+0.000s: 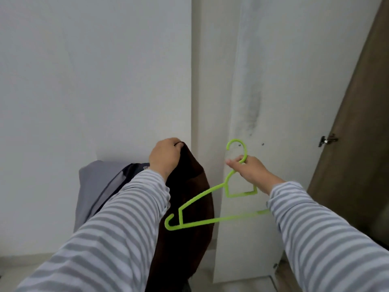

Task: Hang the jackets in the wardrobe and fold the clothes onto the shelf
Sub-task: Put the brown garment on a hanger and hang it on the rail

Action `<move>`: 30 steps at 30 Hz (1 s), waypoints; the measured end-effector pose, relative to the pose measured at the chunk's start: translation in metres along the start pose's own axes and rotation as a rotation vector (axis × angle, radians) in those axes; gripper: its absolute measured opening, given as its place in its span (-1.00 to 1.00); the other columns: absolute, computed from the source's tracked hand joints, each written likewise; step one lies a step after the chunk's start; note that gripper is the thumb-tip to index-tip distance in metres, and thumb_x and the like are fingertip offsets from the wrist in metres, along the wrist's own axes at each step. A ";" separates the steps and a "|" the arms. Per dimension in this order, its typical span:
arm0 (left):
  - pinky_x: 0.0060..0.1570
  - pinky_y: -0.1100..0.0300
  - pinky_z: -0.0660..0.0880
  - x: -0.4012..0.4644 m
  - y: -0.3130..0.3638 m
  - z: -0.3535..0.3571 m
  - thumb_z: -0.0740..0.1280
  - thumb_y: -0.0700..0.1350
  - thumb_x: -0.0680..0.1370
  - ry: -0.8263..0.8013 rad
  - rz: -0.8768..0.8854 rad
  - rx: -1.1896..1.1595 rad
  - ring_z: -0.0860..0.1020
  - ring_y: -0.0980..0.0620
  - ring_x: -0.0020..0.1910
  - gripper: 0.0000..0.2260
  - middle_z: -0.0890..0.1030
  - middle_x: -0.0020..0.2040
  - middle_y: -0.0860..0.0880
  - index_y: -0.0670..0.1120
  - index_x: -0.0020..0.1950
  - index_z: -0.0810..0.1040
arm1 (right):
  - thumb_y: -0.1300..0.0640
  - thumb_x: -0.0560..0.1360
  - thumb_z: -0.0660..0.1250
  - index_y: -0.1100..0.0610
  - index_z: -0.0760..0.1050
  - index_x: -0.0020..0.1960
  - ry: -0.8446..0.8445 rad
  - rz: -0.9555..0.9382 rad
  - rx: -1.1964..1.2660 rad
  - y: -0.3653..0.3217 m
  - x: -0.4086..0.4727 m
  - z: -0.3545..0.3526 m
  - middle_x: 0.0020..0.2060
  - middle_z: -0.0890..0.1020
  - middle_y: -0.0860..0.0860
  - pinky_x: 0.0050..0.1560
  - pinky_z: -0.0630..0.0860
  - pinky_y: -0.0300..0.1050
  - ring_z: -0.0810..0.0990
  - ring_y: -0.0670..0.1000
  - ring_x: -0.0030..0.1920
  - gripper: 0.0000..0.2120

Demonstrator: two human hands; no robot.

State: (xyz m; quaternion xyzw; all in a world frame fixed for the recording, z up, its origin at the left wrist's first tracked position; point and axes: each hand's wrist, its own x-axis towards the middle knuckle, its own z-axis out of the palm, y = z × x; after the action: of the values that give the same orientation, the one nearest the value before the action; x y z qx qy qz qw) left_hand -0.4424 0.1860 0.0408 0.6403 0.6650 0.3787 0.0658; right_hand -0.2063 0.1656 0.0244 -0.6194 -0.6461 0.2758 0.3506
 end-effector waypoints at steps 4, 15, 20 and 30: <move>0.07 0.08 0.46 -0.024 0.047 0.008 0.19 -0.03 0.59 -0.015 0.026 0.028 0.54 -0.16 0.14 -0.76 0.63 0.11 -0.11 -0.04 0.09 0.63 | -0.26 0.49 0.25 0.05 0.50 -0.47 0.097 0.013 -0.134 0.005 -0.024 -0.036 -0.50 0.48 0.00 -0.18 0.33 -0.14 0.46 0.00 -0.39 -0.50; 0.00 0.06 0.47 -0.098 0.137 0.032 0.18 -0.03 0.59 0.045 0.016 0.152 0.55 -0.22 0.10 -0.74 0.61 0.08 -0.17 -0.08 0.08 0.62 | -0.36 0.47 0.18 0.16 0.60 -0.14 0.550 0.144 -0.117 0.021 -0.097 -0.123 -0.05 0.65 0.18 -0.16 0.37 -0.10 0.60 0.22 0.02 -0.42; -0.10 0.09 0.43 -0.123 0.182 0.040 0.18 -0.05 0.59 0.039 0.122 0.138 0.55 -0.21 0.03 -0.74 0.63 0.01 -0.17 -0.11 0.04 0.62 | -0.32 0.50 0.17 0.13 0.59 -0.15 0.568 0.197 -0.095 0.026 -0.121 -0.137 -0.18 0.58 0.10 -0.19 0.36 -0.11 0.60 0.18 -0.02 -0.47; -0.14 0.16 0.36 -0.136 0.267 0.039 0.22 -0.16 0.57 -0.033 0.157 -0.312 0.54 -0.16 -0.08 -0.79 0.65 -0.08 -0.24 -0.25 -0.06 0.60 | -0.04 0.55 0.19 0.10 0.59 0.14 0.498 0.244 0.088 0.039 -0.122 -0.128 0.05 0.64 0.13 -0.14 0.35 -0.15 0.59 0.19 0.05 -0.68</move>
State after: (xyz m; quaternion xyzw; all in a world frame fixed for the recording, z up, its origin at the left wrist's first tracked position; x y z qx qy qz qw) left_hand -0.1829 0.0512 0.1167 0.6784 0.5451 0.4707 0.1455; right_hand -0.0823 0.0373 0.0569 -0.7255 -0.4479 0.1833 0.4894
